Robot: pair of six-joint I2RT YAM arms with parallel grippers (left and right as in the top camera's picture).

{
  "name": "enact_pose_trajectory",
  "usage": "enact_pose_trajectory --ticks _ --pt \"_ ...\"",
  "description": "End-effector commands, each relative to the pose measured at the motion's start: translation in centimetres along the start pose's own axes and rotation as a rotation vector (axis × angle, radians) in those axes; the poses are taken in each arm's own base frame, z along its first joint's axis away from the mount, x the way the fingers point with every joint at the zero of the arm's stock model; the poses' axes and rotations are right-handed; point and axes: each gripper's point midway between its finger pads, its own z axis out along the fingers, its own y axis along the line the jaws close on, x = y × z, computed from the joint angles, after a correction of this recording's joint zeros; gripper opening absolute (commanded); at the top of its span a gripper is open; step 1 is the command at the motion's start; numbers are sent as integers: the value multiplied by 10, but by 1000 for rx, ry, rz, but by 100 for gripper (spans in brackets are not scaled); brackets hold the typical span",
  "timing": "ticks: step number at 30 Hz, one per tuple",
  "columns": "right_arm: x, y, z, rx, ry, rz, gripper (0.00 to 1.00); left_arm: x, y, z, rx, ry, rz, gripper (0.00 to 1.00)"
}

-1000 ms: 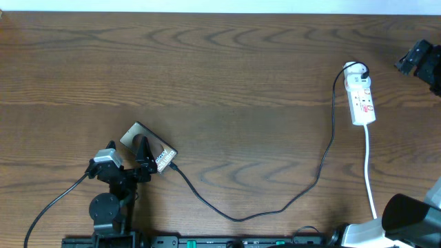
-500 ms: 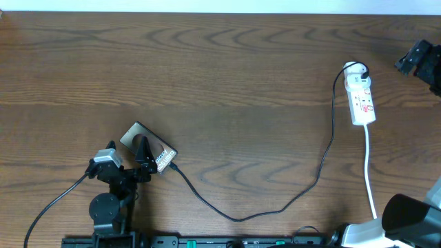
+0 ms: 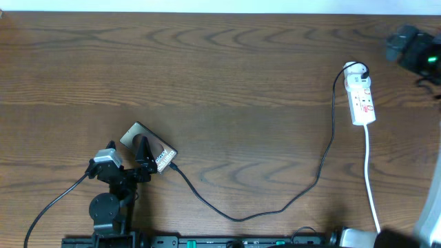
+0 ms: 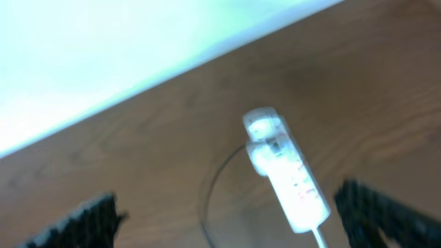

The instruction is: Plug charger to phone and switch on socket

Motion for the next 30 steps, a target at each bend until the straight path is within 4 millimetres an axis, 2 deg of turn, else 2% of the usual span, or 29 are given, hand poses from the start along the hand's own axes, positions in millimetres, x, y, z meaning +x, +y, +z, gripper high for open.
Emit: enact_pose_trajectory --ticks 1,4,8,14,17,23,30 --pt "19 30 -20 -34 -114 -80 99 13 3 0 -4 48 -2 88" --pt "38 40 -26 -35 -237 -123 99 13 3 0 -4 48 -2 88" --pt "75 42 -34 -71 -396 -145 99 13 3 0 -4 48 -2 88" --pt "145 18 -33 -111 -498 -142 99 13 3 0 -4 48 -2 88" --pt "181 5 -24 -114 -496 -142 99 13 3 0 -4 48 -2 88" --pt "231 -12 -5 -133 -459 -95 99 13 3 0 -4 48 -2 88" --pt "270 -27 12 -134 -456 -86 99 13 3 0 -4 48 -2 88"
